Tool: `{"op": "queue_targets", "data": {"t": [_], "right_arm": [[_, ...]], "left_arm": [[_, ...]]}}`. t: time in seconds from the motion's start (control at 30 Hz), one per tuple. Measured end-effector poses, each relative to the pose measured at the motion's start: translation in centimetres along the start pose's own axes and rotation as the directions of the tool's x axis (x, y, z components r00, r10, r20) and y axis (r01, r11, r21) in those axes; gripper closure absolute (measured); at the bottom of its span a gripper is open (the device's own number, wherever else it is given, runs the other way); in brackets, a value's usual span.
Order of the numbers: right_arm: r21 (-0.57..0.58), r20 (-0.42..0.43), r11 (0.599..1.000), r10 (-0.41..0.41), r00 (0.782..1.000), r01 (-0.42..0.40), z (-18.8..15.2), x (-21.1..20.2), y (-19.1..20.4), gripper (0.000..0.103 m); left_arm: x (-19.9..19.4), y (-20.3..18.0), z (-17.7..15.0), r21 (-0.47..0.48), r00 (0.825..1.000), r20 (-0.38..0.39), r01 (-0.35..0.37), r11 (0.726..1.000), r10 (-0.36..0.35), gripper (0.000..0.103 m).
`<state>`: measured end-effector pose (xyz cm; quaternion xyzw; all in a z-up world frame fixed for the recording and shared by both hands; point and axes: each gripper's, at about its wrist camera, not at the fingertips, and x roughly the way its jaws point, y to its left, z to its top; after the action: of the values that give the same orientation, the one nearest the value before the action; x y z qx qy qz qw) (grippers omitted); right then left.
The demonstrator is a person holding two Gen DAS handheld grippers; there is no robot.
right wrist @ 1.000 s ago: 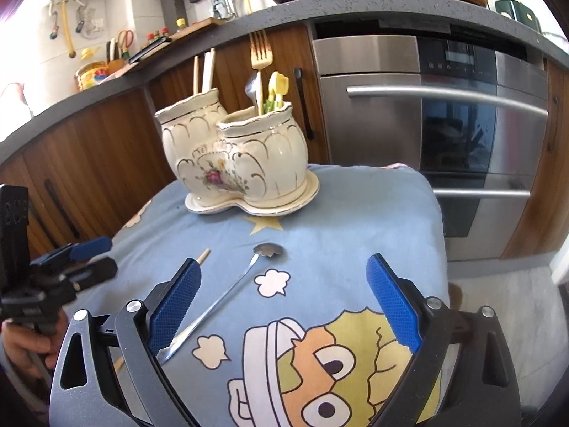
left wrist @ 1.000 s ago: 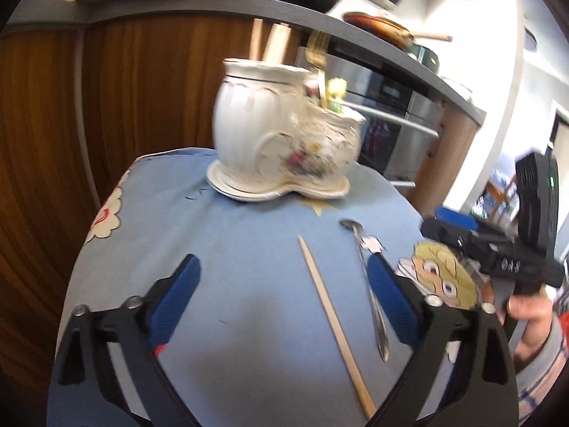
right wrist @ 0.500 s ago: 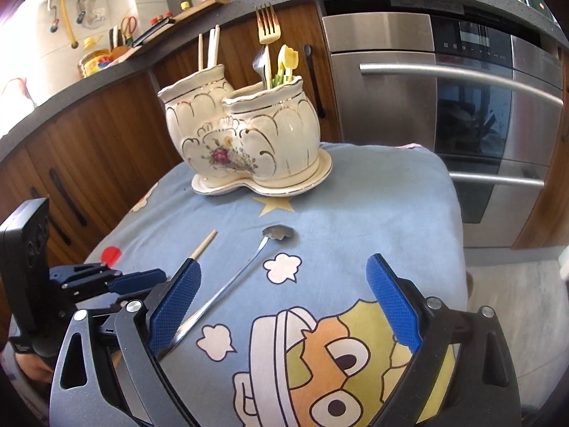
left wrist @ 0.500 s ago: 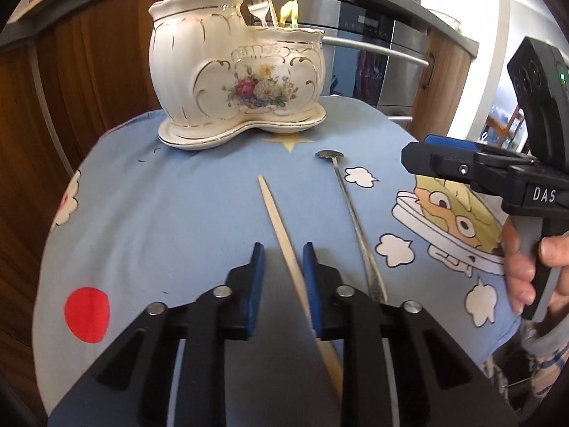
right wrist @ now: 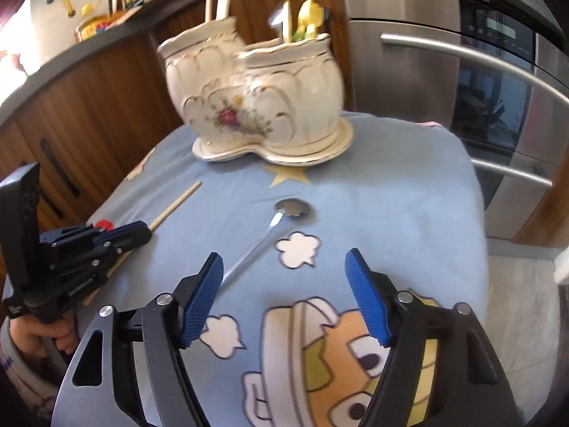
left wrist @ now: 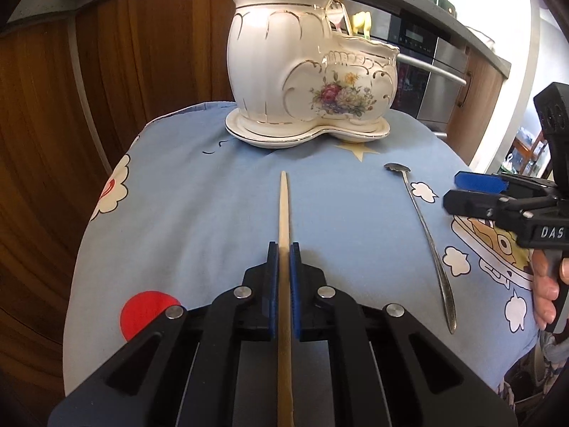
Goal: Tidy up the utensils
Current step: 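Grasp the last chopstick with the left tool while the right tool grasps the silver spoon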
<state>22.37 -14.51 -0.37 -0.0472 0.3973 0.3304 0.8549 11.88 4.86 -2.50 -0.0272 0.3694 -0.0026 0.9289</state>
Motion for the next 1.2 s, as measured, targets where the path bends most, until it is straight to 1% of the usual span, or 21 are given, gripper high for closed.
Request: {"op": "queue_targets", "data": {"t": [0.1,0.27,0.33,0.37,0.4,0.43,0.5,0.53,0.57,0.67,0.8,0.83,1.0,1.07,1.1,1.13,1.2], "right_arm": [[-0.013,-0.033,1.0,0.019,0.999,-0.02,0.3,1.0,1.4,0.03],[-0.056,-0.082,0.998,-0.019,0.996,0.015,1.2,3.0,3.2,0.03],[-0.075,-0.098,0.997,-0.04,0.994,0.033,1.4,3.7,3.6,0.036],[-0.086,-0.097,0.995,-0.055,0.994,0.047,1.6,3.9,3.7,0.041],[-0.093,-0.096,0.994,-0.065,0.993,0.056,1.7,4.0,3.8,0.049],[-0.102,-0.094,0.993,-0.074,0.993,0.065,1.8,4.0,3.8,0.053],[-0.109,-0.09,0.991,-0.089,0.992,0.079,1.8,4.0,3.5,0.069],[-0.112,-0.09,0.991,-0.084,0.992,0.074,1.9,4.0,3.4,0.074],[-0.115,-0.091,0.991,-0.076,0.993,0.065,1.9,3.9,3.2,0.082],[-0.153,-0.103,0.987,-0.067,0.992,0.051,1.7,3.6,3.0,0.086],[-0.197,-0.134,0.98,-0.063,0.989,0.036,1.4,2.6,2.2,0.097],[-0.205,-0.142,0.978,-0.067,0.988,0.037,1.4,2.4,2.0,0.099],[-0.224,-0.194,0.974,-0.073,0.978,0.028,1.3,1.7,0.5,0.099],[-0.227,-0.219,0.974,-0.064,0.974,0.013,1.5,1.8,0.3,0.099],[-0.23,-0.235,0.973,-0.06,0.97,0.005,1.6,1.9,0.3,0.099],[-0.239,-0.255,0.971,-0.058,0.965,-0.004,1.9,2.1,0.4,0.099],[-0.267,-0.297,0.963,-0.063,0.953,-0.019,2.4,2.5,0.5,0.099]], "left_arm": [[0.0,0.2,0.0,-0.011,1.0,0.003,0.013,1.0,-0.013,0.097],[0.1,0.3,0.0,-0.023,1.0,0.005,0.029,0.999,-0.029,0.097],[0.1,0.4,0.0,-0.027,0.999,0.005,0.035,0.999,-0.035,0.097],[0.1,0.5,0.0,-0.032,0.999,0.005,0.04,0.999,-0.04,0.097],[0.1,0.5,0.0,-0.034,0.999,0.005,0.043,0.999,-0.042,0.097],[0.1,0.6,0.0,-0.037,0.999,0.006,0.046,0.998,-0.046,0.097],[0.1,0.7,-0.1,-0.043,0.999,0.006,0.053,0.998,-0.052,0.097],[0.1,0.7,-0.1,-0.044,0.998,0.005,0.055,0.998,-0.055,0.097],[0.0,0.7,-0.1,-0.045,0.998,0.004,0.055,0.997,-0.055,0.097],[0.1,0.5,0.0,-0.034,0.999,-0.004,0.048,0.998,-0.048,0.097],[0.2,0.5,0.6,-0.019,0.998,-0.035,0.047,0.999,-0.048,0.097],[0.3,0.5,0.7,-0.015,0.998,-0.045,0.048,0.999,-0.049,0.097],[0.7,0.2,1.4,0.035,0.994,-0.099,0.049,0.998,-0.046,0.096],[0.9,-0.1,1.7,0.083,0.991,-0.126,0.05,0.995,-0.04,0.096],[1.0,-0.3,2.0,0.117,0.988,-0.148,0.058,0.991,-0.04,0.096],[1.1,-0.3,2.3,0.131,0.985,-0.167,0.07,0.989,-0.048,0.096],[1.5,0.0,2.9,0.15,0.972,-0.223,0.111,0.982,-0.076,0.095]]}}
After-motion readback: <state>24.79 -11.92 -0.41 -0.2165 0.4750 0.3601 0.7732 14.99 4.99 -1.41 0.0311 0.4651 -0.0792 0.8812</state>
